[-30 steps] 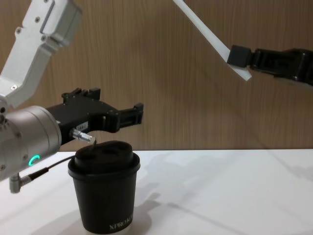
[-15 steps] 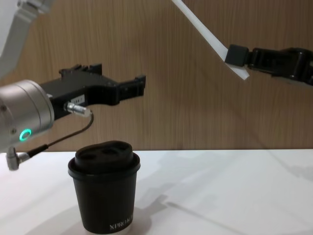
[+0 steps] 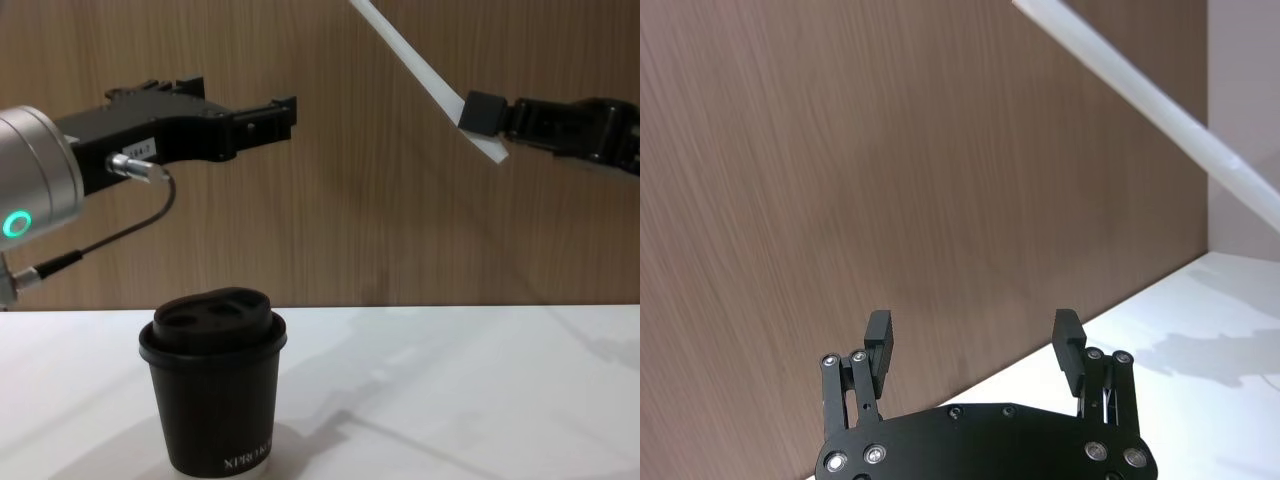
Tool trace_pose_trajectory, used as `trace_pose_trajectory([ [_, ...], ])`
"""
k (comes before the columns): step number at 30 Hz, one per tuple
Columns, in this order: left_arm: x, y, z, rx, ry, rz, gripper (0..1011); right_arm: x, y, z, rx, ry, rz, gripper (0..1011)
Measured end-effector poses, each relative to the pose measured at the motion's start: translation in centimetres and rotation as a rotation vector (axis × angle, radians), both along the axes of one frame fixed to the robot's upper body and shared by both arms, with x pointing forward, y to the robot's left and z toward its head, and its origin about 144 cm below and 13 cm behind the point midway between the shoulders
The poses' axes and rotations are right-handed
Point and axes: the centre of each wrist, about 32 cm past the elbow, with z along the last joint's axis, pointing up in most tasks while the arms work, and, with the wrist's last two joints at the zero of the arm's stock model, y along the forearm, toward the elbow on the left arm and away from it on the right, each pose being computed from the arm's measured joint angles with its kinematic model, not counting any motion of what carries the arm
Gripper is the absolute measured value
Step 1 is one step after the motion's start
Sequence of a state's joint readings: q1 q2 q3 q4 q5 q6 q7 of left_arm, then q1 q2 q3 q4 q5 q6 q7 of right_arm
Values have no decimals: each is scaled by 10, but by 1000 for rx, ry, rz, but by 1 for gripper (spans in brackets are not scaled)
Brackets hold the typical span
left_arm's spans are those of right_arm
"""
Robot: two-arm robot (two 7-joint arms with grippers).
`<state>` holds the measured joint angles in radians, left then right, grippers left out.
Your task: Pick up the straw with one hand, pass it to the other hand, and insert it into the cup.
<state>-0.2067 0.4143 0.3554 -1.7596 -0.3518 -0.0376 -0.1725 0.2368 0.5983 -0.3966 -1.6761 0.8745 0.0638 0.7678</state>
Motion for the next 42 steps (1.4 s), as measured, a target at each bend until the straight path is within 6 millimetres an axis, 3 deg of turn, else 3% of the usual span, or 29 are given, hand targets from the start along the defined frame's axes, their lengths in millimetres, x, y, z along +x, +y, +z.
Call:
trace_pose_trajectory([
  [22,-20,30,27,108,88,-130,1004,0,0,0,0,-1,0,6],
  [42,-22,45,15,-7,134,-323,1003,0,0,0,0,-1,1,6],
])
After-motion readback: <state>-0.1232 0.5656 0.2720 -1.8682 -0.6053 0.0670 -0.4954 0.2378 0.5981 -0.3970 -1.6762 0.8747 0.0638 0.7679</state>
